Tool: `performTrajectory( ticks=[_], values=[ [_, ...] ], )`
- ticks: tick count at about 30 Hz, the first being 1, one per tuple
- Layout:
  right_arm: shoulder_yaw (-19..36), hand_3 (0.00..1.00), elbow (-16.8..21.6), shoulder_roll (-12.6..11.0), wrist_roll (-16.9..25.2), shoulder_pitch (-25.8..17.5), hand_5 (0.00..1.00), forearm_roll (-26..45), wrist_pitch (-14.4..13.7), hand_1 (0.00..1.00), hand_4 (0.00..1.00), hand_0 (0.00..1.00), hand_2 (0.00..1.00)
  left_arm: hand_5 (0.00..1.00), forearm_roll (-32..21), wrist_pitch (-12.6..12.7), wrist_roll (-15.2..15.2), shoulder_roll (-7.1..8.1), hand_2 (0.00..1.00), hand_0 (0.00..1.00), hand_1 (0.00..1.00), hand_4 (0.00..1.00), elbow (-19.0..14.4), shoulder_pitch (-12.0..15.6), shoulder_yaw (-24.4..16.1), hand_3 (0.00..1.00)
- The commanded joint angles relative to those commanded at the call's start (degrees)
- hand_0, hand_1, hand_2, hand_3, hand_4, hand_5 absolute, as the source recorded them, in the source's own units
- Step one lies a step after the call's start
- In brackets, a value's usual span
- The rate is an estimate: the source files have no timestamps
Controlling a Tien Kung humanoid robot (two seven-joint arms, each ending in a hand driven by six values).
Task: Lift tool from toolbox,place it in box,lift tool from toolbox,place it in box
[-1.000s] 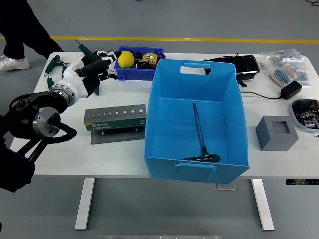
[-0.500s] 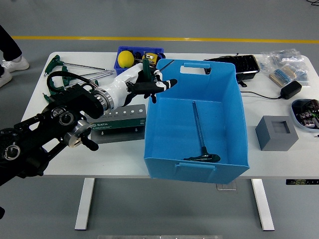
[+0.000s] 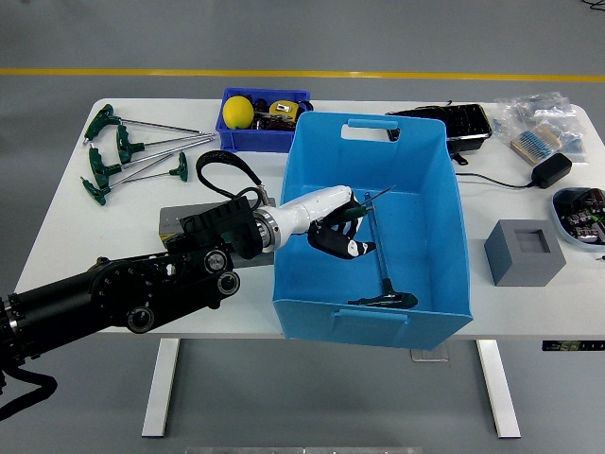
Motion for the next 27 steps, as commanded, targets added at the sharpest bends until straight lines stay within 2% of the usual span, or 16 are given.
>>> performTrajectory(
  ticks=[4, 6, 7, 12, 13, 18, 19, 24, 25, 27],
  values=[
    [0.4, 0.591, 0.0, -0.1, -0.2, 0.0, 0.758, -0.7, -0.1, 0.649, 0.849, 0.673, 0.717, 0.34, 9.5, 0.6, -0.9, -1.3, 0.166, 0.19, 0.057, 0.711, 2.3, -1.5, 2.0, 0.201],
    [0.5, 0.591, 0.0, -0.1, -0.2, 0.1, 0.758, -1.0, -0.1, 0.649, 0.849, 0.673, 0.717, 0.34, 11.7, 0.5, -1.0, -1.95, 0.166, 0.19, 0.057, 0.711, 3.6, -1.9, 2.2, 0.201],
    [0.6, 0.591, 0.0, -0.1, -0.3, 0.1, 0.759, -1.2, -0.1, 0.649, 0.849, 0.673, 0.717, 0.444, 12.2, 0.5, -1.2, -2.32, 0.345, 0.239, 0.197, 0.903, 4.5, -2.1, 2.2, 0.377],
    [0.5, 0.591, 0.0, -0.2, -0.2, 0.3, 0.759, -1.1, -0.1, 0.649, 0.849, 0.673, 0.717, 0.444, 13.2, -1.4, -1.5, -3.27, 0.345, 0.239, 0.197, 0.903, 7.2, -2.9, 1.5, 0.377],
    [0.4, 0.591, 0.1, -0.2, -0.2, 0.4, 0.758, -1.0, -0.1, 0.648, 0.85, 0.673, 0.717, 0.53, 13.2, -1.7, -1.5, -3.27, 0.602, 0.338, 0.418, 0.998, 7.3, -2.9, 1.4, 0.544],
    [-0.1, 0.591, 0.0, -0.3, 0.1, 0.5, 0.758, -0.2, -0.1, 0.648, 0.85, 0.673, 0.717, 0.53, 13.3, -5.3, -1.4, -3.05, 0.602, 0.338, 0.418, 0.998, 6.9, -3.1, 0.1, 0.544],
    [-0.1, 0.59, 0.0, -0.3, 0.2, 0.5, 0.756, -0.1, 0.0, 0.646, 0.849, 0.673, 0.717, 0.599, 13.3, -6.1, -1.2, -3.0, 0.746, 0.444, 0.558, 0.998, 6.7, -3.0, -0.2, 0.668],
    [-0.3, 0.59, 0.0, -0.4, 0.3, 0.5, 0.756, 0.2, 0.0, 0.646, 0.849, 0.673, 0.717, 0.599, 12.6, -10.3, -0.5, -2.66, 0.746, 0.444, 0.558, 0.998, 6.0, -3.1, -1.8, 0.668],
    [-0.3, 0.591, 0.0, -0.4, 0.3, 0.5, 0.753, 0.2, 0.0, 0.644, 0.85, 0.673, 0.717, 0.636, 12.6, -10.9, -0.5, -2.58, 0.891, 0.58, 0.693, 0.998, 5.9, -3.1, -2.3, 0.752],
    [-0.3, 0.591, 0.0, -0.4, 0.3, 0.5, 0.753, 0.2, 0.0, 0.644, 0.85, 0.673, 0.717, 0.636, 12.6, -11.9, -0.4, -2.45, 0.891, 0.58, 0.693, 0.998, 5.5, -3.1, -3.2, 0.752]
  ],
)
